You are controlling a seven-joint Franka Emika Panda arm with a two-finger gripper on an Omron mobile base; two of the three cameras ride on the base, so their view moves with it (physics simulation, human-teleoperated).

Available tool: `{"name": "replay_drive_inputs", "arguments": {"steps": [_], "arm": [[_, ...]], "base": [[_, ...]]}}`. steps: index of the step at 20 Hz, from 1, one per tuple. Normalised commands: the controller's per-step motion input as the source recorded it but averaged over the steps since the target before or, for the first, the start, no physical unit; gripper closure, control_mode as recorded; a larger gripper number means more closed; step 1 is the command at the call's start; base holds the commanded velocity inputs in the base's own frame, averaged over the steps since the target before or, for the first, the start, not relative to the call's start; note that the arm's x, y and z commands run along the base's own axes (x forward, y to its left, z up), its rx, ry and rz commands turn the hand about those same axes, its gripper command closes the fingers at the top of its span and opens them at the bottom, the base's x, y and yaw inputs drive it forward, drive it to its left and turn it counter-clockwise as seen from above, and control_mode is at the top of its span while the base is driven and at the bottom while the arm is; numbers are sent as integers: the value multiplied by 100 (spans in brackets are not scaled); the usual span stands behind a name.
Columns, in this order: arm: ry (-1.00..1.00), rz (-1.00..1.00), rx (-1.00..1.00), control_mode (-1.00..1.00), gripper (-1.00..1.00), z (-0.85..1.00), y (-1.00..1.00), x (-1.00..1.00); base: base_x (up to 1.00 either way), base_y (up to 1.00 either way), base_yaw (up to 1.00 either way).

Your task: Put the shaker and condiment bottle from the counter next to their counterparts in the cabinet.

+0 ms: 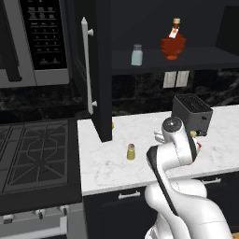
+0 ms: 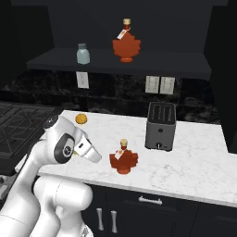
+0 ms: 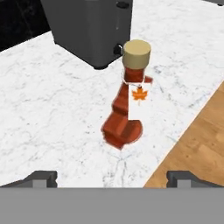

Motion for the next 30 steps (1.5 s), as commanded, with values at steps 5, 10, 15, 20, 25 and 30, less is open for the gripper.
{"name": "replay_drive_inputs", "arguments": {"steps": [5,10,15,20,25,30], "arm": [[0,-24,0,-100,-100,-3,-6,0],[0,-11,0,-100,-100,-2,0,0],[0,-2,0,-100,-100,-7,0,0],[0,0,0,-100,-100,-12,-1,0],[0,0,0,-100,-100,-8,-3,5],[0,0,0,-100,-100,0,0,36]], "base": [[0,0,0],[0,0,0],[0,0,0],[0,0,0],[0,0,0],[0,0,0]]}}
